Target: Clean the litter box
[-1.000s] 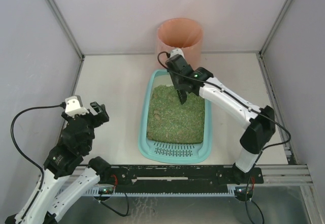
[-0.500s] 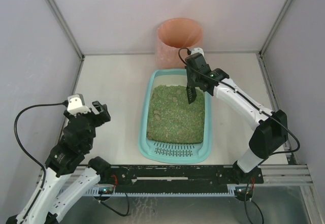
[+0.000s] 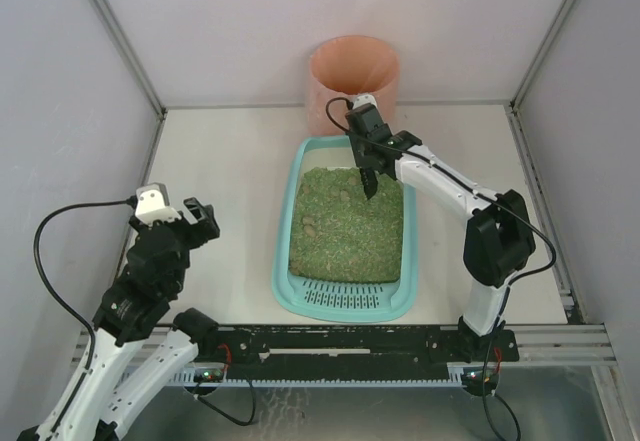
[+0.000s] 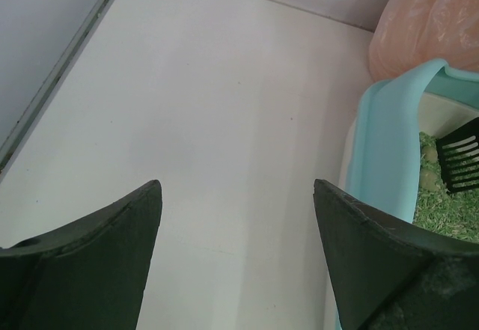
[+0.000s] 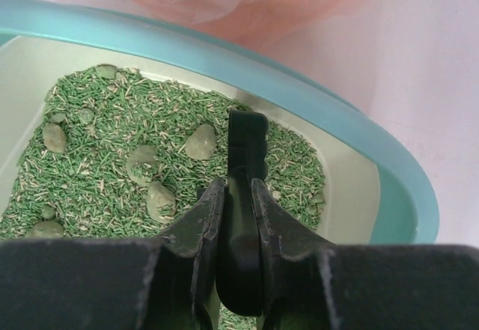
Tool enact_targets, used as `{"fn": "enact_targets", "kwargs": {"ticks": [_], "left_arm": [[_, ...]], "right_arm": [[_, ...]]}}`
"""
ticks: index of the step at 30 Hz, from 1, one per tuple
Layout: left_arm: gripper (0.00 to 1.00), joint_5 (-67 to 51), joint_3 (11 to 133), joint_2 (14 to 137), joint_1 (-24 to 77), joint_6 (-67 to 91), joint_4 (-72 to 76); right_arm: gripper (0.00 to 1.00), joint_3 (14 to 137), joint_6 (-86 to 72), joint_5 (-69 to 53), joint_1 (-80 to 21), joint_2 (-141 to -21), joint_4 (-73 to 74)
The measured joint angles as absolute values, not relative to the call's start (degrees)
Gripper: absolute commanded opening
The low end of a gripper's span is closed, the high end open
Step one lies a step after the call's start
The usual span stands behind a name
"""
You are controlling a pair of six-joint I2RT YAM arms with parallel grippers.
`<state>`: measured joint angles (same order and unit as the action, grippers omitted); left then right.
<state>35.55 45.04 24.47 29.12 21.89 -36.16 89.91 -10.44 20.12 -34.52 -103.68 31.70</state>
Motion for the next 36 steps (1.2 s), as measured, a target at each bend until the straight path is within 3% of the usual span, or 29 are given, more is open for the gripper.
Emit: {"fn": "enact_targets", "kwargs": {"ticks": [19, 36], "left_arm": [[0.85, 33.7, 43.9, 21.0, 25.7, 21.9, -35.5], [0.85, 32.5, 43.8, 20.3, 25.2, 21.9, -35.0]], "right_arm": [[0.00, 85.7, -14.9, 6.7, -30.3, -103.0, 22.5], [0.00, 74.9, -32.7, -4.8, -26.3, -101.5, 10.0]]}}
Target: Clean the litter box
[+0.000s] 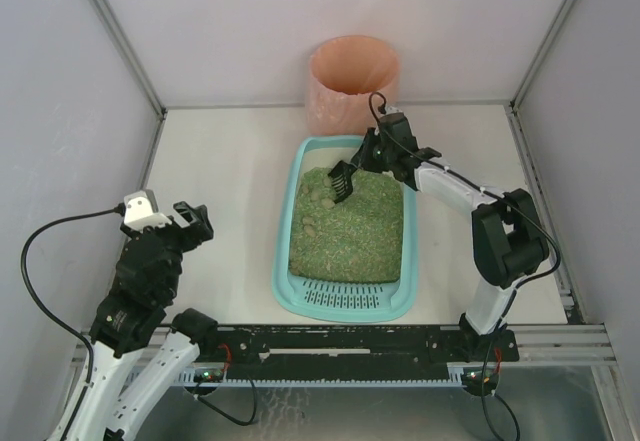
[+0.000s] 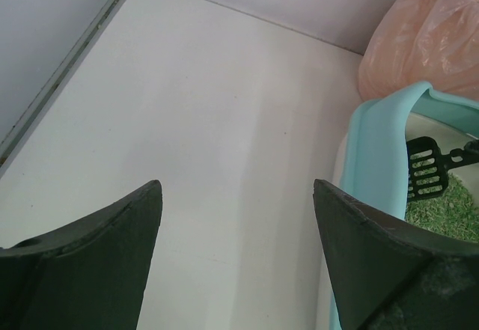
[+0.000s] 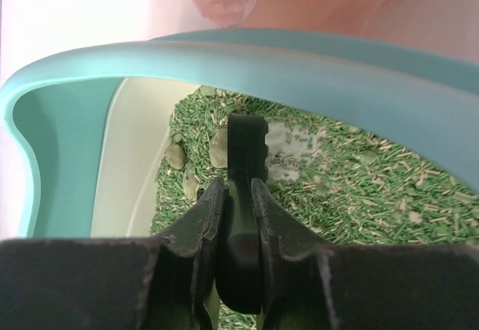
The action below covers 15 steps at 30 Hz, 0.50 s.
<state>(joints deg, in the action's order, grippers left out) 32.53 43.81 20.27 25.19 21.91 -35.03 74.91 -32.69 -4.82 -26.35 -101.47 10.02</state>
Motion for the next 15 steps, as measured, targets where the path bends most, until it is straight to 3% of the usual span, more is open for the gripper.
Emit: {"fn": "enact_targets", "kwargs": {"ticks": [15], "left_arm": [[0.85, 32.1, 43.8, 20.3, 25.0, 21.9, -35.0]], "right_arm": [[0.00, 68.9, -41.3, -8.0, -28.9, -101.2, 4.1]]}}
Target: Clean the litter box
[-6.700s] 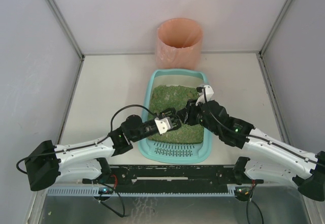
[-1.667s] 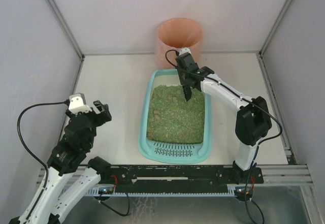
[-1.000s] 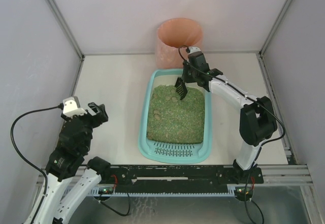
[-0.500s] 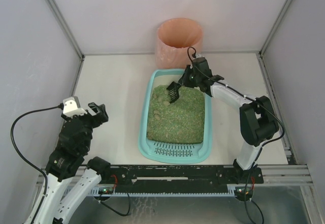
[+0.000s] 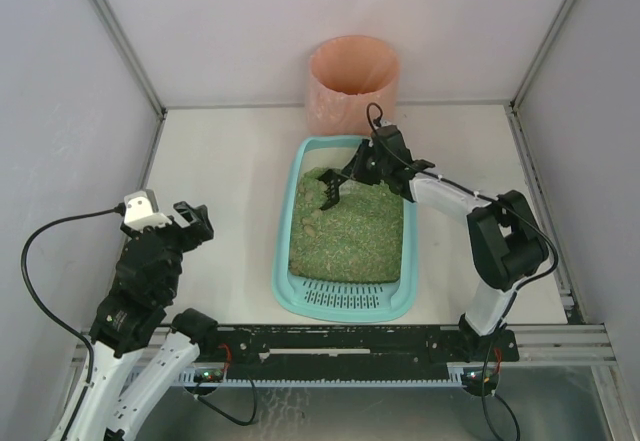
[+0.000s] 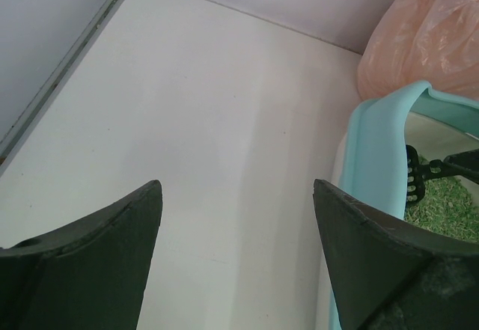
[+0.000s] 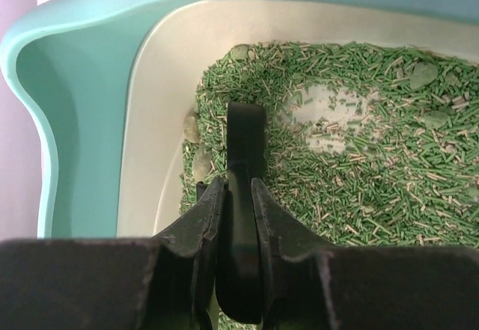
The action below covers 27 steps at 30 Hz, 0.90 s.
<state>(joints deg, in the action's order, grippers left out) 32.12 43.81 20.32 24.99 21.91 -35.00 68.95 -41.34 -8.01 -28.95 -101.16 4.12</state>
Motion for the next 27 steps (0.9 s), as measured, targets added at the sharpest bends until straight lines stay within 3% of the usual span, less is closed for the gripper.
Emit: {"fn": "enact_targets", "kwargs": {"ticks": [16, 27], "left_arm": [[0.85, 31.5, 43.8, 20.9, 24.9, 21.9, -34.9], [0.85, 31.3, 43.8, 21.3, 24.8, 21.9, -34.9]], "right_arm": [[0.00, 52.1, -49.2, -15.1, -24.8, -90.2, -5.9], [0.00, 50.3, -51.9, -17.7, -23.1, -85.0, -8.4]]}}
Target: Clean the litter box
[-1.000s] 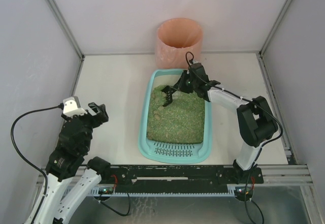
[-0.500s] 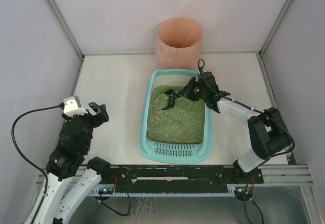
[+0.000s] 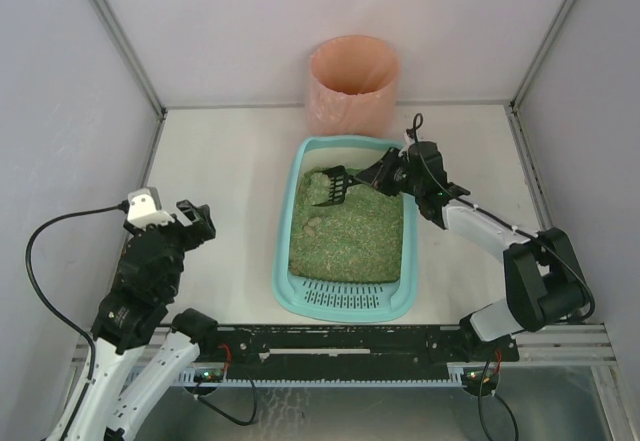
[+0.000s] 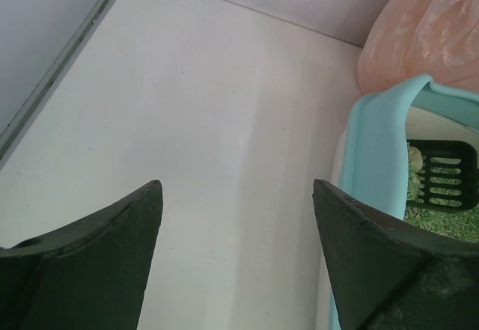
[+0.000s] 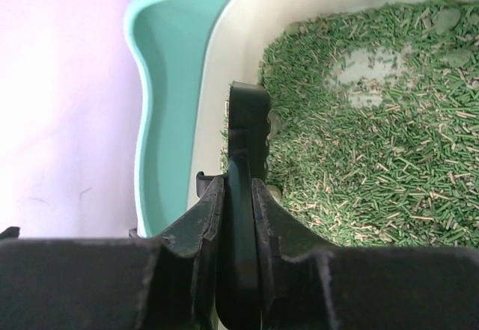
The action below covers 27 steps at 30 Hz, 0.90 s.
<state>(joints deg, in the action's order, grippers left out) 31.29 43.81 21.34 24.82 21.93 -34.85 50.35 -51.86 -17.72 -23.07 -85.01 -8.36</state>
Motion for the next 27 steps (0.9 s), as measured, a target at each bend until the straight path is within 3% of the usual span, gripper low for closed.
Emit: {"fn": "enact_targets", "kwargs": {"ticks": [10, 17, 19, 23, 27], "left_arm": [[0.84, 31.3, 43.8, 22.0, 24.6, 21.9, -34.9], [0.84, 31.3, 43.8, 23.1, 24.4, 21.9, -34.8], [0.86, 31.3, 43.8, 23.6, 24.3, 21.9, -34.8], [1.00, 31.4, 43.8, 23.7, 24.2, 21.9, -34.8], [1.00, 31.0, 43.4, 23.8, 24.2, 22.0, -34.1]], "right_arm": [[0.00, 49.0, -51.9, -19.4, -19.7, -78.0, -7.0], [0.00, 38.2, -55.9, -28.1, -11.6, -71.2, -12.6], [0.00, 35.2, -58.2, -30.6, -9.3, -69.9, -15.0], [0.00, 31.9, -62.5, -34.8, -5.8, -68.1, -19.1], [0.00, 29.8, -66.9, -37.5, -4.6, -66.8, -24.7]]}}
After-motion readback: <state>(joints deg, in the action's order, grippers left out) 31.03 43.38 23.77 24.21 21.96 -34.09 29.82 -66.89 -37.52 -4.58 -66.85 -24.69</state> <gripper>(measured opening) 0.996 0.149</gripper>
